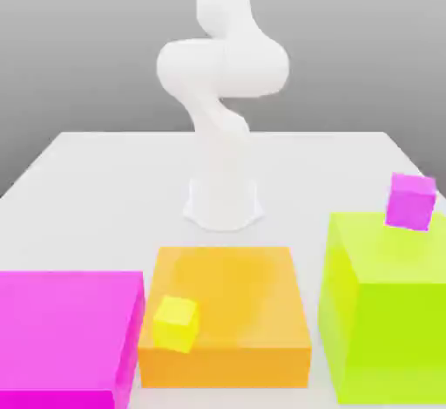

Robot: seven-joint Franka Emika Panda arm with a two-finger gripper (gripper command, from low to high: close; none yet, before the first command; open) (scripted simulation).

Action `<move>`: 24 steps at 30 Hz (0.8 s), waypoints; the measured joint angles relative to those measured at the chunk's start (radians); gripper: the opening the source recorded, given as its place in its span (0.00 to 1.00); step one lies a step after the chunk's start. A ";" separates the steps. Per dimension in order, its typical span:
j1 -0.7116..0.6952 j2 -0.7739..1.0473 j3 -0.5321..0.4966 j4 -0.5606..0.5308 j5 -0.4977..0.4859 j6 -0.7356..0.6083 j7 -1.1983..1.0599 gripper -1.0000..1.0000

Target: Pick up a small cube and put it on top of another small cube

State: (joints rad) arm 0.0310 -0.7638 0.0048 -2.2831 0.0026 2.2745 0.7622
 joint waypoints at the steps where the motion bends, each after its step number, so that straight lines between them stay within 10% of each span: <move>1: 0.024 0.019 -0.007 0.000 0.006 -0.002 -0.036 0.50; 24: 0.542 0.477 -0.080 -0.076 0.172 0.062 -1.048 0.50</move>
State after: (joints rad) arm 0.5731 -0.2872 -0.0749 -2.3592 0.1749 2.3369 -0.2854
